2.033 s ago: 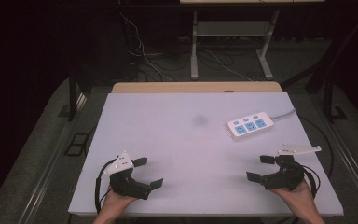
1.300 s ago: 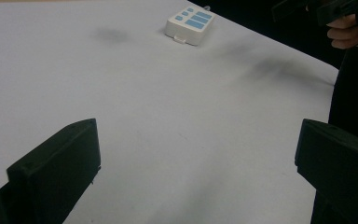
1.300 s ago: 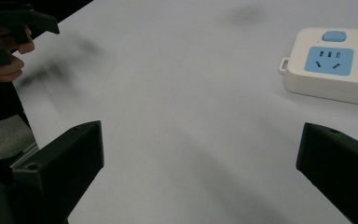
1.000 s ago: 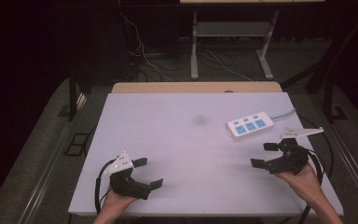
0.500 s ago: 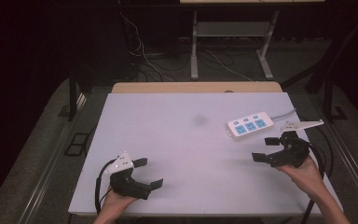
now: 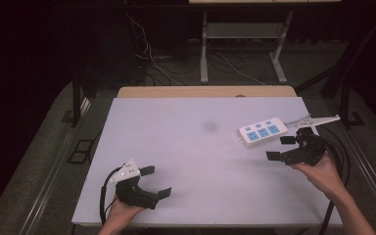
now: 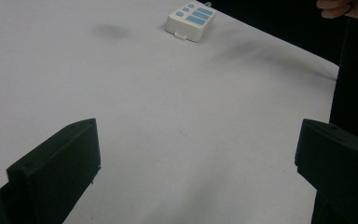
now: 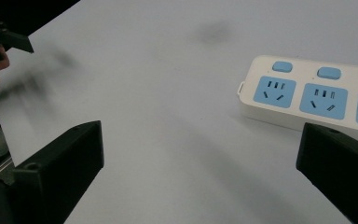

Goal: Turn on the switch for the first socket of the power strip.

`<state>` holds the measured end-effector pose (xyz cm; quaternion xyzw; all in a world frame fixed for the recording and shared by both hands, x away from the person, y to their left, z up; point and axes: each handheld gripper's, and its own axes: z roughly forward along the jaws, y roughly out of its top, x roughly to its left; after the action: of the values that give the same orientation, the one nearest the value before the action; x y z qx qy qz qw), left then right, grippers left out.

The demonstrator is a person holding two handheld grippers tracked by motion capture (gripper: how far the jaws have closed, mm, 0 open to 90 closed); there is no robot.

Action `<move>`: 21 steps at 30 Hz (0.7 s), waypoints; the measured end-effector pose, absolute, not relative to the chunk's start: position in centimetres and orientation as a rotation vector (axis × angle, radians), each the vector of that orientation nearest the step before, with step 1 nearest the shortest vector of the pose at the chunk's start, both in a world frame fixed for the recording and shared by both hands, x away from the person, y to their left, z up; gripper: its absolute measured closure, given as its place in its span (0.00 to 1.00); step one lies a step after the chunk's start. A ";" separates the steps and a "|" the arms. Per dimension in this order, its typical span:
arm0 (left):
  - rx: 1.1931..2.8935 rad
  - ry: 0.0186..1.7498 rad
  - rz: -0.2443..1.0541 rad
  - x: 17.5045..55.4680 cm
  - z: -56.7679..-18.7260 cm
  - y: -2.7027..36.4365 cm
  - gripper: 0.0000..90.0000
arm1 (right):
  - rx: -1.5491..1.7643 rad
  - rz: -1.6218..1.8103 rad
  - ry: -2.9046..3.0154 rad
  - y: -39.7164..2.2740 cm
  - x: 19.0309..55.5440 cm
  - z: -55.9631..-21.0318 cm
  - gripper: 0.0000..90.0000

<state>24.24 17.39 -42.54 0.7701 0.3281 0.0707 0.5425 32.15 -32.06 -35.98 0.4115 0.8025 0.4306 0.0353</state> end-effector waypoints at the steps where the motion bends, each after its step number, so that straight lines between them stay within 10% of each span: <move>1: 1.828 0.782 0.168 24.2 -42.5 17.4 0.00 | 1.264 1.319 2.469 -32.1 32.3 -36.0 0.00; 21: 1.829 0.785 0.167 24.3 -42.6 17.4 0.00 | 1.298 1.217 2.502 -32.6 35.4 -35.5 0.00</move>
<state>24.30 17.41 -42.59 0.7698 0.3306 0.0705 0.5414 35.44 -32.65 -35.52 0.4225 0.8144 0.3962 0.0355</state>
